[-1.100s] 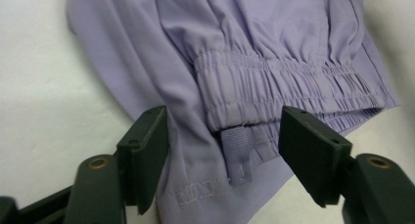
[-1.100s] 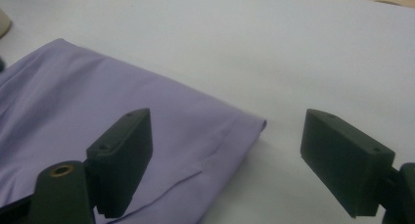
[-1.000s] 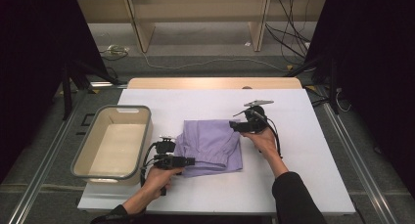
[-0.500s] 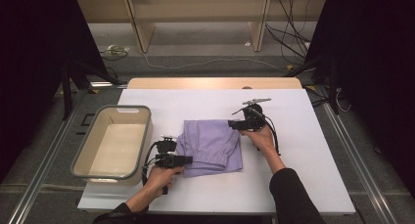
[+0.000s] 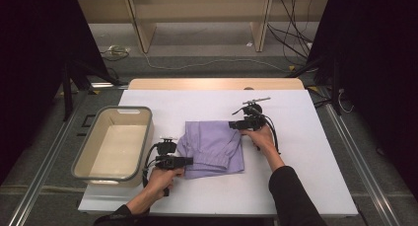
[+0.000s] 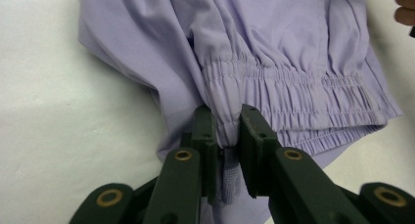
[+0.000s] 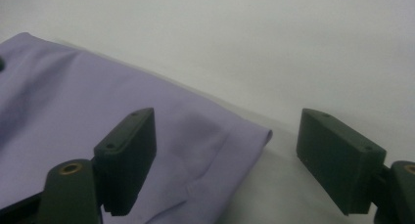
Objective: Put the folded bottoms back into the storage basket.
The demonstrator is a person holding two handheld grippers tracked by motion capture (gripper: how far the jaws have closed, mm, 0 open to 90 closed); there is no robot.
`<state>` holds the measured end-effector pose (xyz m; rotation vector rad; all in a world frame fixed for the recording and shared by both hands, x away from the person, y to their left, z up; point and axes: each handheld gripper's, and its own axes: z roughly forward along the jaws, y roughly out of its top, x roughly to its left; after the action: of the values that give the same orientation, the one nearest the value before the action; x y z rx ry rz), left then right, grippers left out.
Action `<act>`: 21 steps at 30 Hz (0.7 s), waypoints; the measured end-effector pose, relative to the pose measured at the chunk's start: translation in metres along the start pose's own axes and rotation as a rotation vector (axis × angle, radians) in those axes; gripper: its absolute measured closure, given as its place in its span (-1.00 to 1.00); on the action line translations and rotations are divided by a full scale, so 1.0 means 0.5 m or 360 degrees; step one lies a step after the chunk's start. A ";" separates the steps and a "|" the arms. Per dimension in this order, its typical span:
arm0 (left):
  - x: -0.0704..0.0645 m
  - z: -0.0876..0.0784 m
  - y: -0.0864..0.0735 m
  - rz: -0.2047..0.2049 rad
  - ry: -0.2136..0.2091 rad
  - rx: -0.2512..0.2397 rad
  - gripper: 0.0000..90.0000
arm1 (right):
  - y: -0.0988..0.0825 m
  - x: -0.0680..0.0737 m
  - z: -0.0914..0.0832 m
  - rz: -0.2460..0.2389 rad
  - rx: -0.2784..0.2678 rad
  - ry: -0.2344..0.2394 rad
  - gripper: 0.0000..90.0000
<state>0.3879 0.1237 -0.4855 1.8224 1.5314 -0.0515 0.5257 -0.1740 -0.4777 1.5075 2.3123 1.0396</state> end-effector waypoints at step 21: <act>-0.006 -0.029 0.008 0.0032 -0.0093 -0.0019 0.78 | 0.021 0.023 -0.003 0.0021 0.0020 0.0118 0.90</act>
<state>0.3844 0.1291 -0.4717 1.8107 1.4696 -0.0852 0.5275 -0.1624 -0.4674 1.5161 2.3655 1.1042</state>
